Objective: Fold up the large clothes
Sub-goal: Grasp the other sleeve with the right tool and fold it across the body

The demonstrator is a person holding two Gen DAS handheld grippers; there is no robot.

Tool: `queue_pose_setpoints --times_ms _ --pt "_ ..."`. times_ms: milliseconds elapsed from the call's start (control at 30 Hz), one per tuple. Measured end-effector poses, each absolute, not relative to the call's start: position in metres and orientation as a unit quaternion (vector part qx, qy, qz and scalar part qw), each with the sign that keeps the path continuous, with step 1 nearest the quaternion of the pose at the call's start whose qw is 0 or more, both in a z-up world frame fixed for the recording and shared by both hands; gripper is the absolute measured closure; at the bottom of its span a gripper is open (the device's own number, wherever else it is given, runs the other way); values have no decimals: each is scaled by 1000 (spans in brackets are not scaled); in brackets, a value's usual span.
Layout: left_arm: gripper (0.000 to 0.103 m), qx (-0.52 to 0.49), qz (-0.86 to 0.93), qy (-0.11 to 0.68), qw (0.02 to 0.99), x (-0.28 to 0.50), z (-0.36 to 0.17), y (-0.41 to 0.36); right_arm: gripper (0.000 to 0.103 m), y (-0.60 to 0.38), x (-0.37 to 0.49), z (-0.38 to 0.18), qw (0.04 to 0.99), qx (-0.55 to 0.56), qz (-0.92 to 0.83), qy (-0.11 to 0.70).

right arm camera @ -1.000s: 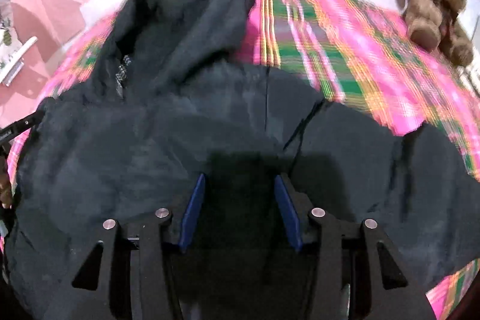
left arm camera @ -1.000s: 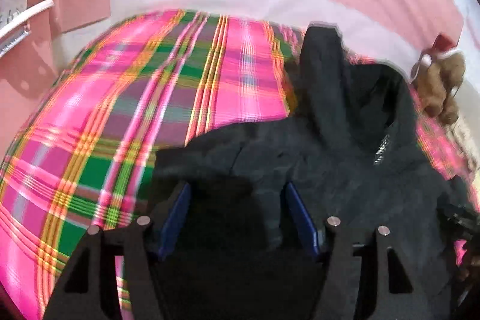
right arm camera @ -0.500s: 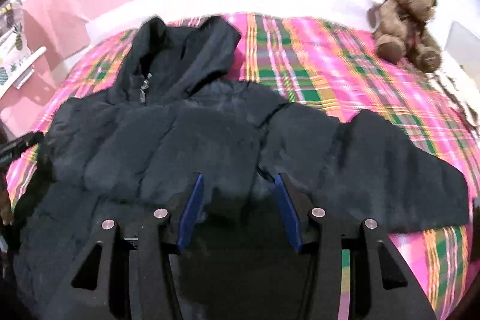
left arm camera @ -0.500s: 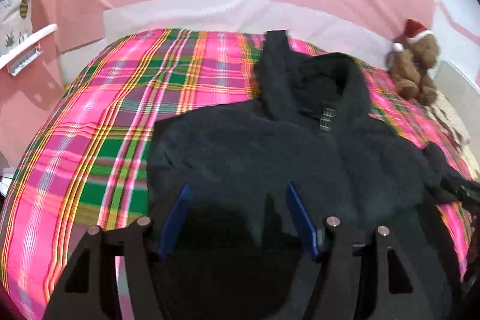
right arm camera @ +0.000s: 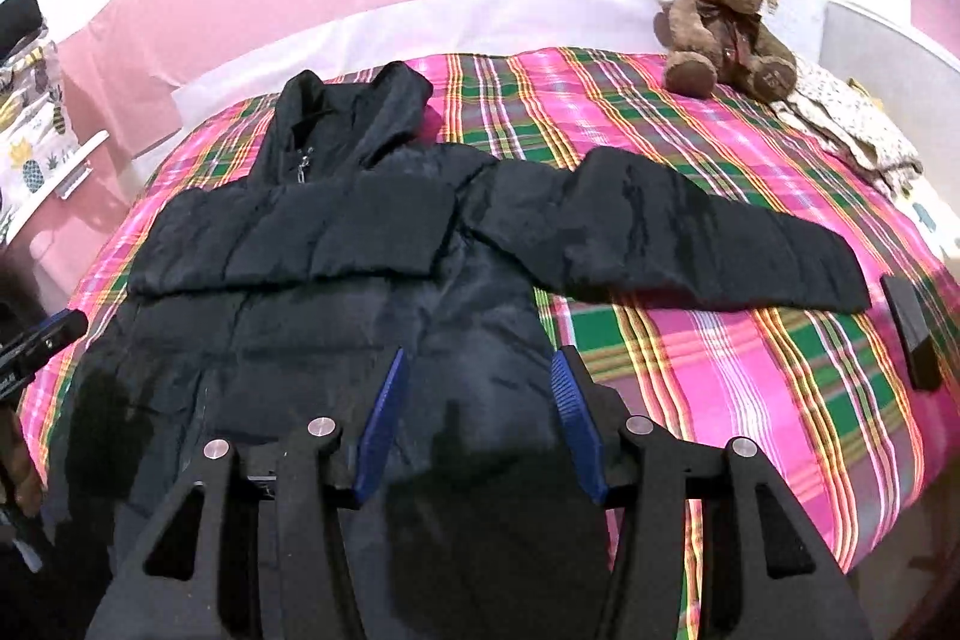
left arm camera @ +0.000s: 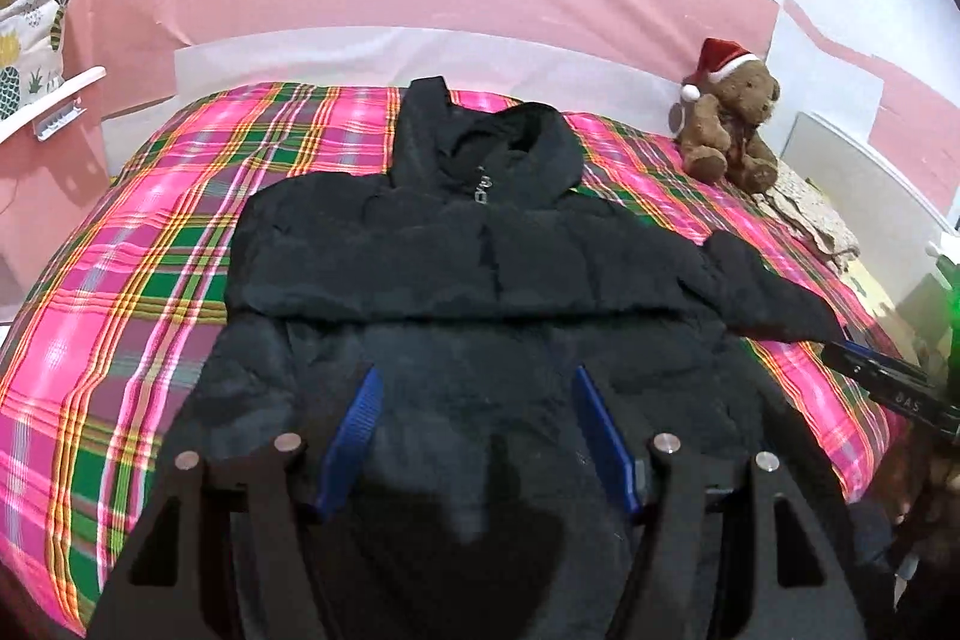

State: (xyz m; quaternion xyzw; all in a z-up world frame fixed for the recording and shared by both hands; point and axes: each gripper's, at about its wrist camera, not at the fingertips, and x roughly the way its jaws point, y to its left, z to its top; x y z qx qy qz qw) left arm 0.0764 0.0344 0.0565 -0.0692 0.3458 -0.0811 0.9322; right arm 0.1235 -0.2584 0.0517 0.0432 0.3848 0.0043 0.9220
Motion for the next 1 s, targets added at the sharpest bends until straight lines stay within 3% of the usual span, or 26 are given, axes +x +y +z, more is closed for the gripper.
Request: queue_pose_setpoints --times_ms 467,533,600,1000 --pt "35 -41 -84 341 935 85 65 10 52 -319 133 43 915 91 -38 391" --pt "35 -34 -84 341 936 94 65 6 47 -333 141 40 912 98 -50 395" --pt "35 -27 -83 340 936 103 64 3 42 -352 150 33 906 114 -60 402" --pt "35 -27 -66 348 935 160 39 9 41 -482 200 -31 853 238 -150 439"
